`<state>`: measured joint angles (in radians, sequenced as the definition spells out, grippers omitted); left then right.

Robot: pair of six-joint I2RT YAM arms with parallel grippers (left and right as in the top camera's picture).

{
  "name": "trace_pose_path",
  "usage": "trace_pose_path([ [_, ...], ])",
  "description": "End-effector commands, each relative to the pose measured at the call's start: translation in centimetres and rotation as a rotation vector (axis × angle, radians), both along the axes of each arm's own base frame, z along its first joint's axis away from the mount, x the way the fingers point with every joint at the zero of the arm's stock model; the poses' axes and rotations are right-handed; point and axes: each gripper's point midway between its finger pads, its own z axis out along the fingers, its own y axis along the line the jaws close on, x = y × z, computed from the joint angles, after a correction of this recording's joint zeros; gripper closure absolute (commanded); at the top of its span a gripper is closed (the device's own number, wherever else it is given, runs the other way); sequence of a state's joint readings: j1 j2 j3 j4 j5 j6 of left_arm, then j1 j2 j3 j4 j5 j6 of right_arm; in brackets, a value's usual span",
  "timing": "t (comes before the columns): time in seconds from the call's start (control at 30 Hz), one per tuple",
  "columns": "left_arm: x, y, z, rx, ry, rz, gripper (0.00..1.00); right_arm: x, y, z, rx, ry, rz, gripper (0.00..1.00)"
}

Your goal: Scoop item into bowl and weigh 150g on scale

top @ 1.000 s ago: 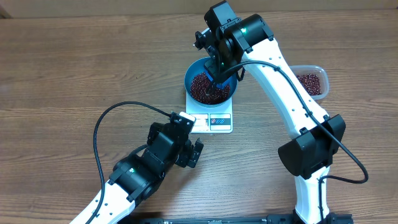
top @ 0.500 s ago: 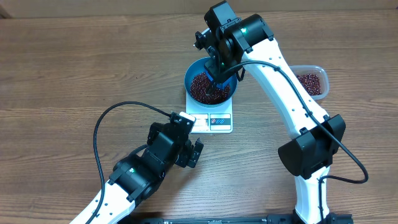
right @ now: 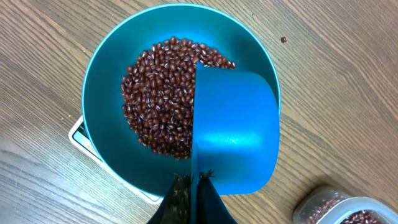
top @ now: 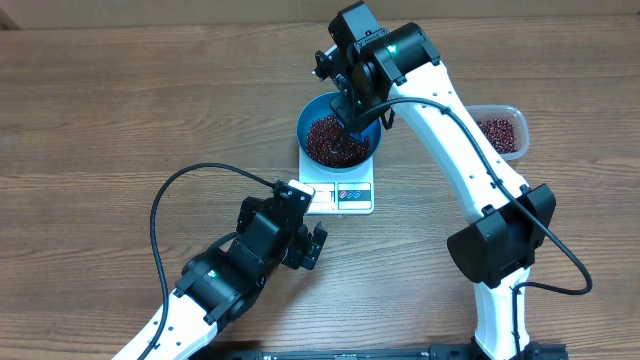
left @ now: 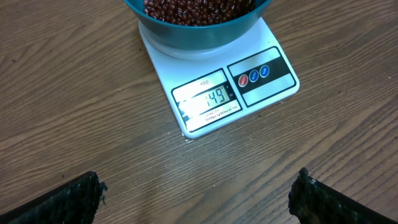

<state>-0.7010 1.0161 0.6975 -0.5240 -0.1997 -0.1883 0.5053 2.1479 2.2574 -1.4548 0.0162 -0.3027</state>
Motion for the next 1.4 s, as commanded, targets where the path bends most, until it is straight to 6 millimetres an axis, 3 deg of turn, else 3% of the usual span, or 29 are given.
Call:
trace_pose_path([
  [0.0, 0.0, 0.2, -0.4, 0.006, 0.005, 0.018, 0.00, 0.5, -0.2, 3.3, 0.024, -0.091, 0.011, 0.96],
  [1.37, 0.0, 0.2, -0.4, 0.006, 0.005, 0.018, 0.00, -0.1, 0.5, 3.2, 0.062, -0.062, 0.033, 0.96],
])
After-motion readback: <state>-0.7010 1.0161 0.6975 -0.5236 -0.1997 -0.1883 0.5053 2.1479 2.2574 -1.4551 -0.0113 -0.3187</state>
